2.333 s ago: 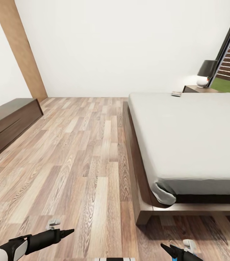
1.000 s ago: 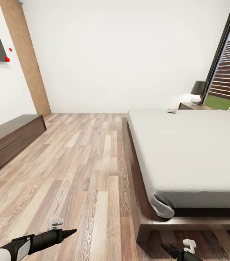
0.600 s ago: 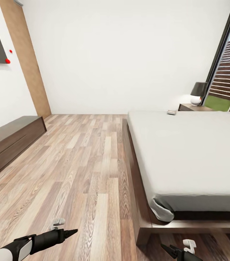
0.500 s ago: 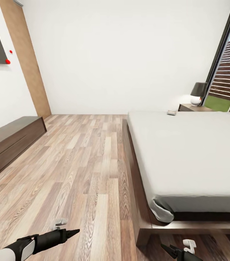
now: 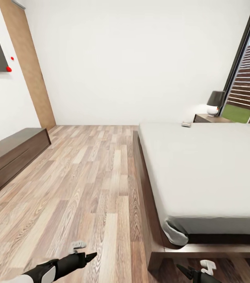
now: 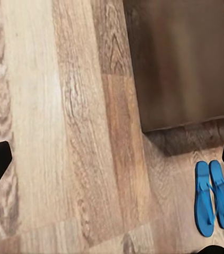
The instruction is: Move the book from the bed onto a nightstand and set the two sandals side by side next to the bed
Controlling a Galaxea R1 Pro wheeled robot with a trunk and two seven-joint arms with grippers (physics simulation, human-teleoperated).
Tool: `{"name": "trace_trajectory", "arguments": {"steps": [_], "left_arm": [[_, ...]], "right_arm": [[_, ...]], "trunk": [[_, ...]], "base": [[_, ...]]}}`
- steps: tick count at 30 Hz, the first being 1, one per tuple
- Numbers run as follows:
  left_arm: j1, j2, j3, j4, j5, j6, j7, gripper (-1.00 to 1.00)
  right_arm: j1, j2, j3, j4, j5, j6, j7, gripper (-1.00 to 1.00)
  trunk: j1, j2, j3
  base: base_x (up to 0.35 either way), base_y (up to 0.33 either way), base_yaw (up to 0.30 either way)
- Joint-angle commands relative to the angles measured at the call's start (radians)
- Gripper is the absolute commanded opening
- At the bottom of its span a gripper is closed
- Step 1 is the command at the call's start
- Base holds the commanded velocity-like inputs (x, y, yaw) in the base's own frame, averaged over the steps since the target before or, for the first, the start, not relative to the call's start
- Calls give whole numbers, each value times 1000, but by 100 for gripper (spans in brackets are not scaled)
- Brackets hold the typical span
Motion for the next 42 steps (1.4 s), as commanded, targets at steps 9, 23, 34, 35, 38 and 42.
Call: {"name": "trace_trajectory", "arguments": {"steps": [9, 23, 34, 35, 38, 42], "left_arm": [[18, -21, -8, 0, 6, -24, 25, 100], [24, -21, -8, 0, 7, -24, 28, 100], [25, -22, -8, 0, 6, -24, 28, 100], [25, -22, -8, 0, 6, -24, 28, 100], [25, -23, -8, 0, 6, -24, 28, 100], [25, -26, -9, 0, 6, -24, 29, 100]], "right_arm": [[-1, 0, 5, 1, -9, -2, -78, 100], [-1, 0, 5, 1, -9, -2, -80, 100], [-1, 0, 5, 2, -9, -2, -80, 100], [-1, 1, 5, 2, -9, -2, -80, 100], [-1, 1, 5, 2, -9, -2, -80, 100], [-1, 1, 6, 3, -8, -2, -80, 100]], "trunk": [[-35, 63, 27], [-88, 161, 71], [-131, 238, 106], [-134, 245, 109], [-146, 266, 118], [-161, 294, 131]], "base": [[0, 0, 0], [0, 0, 0], [0, 0, 0], [0, 0, 0], [0, 0, 0], [0, 0, 0]]}}
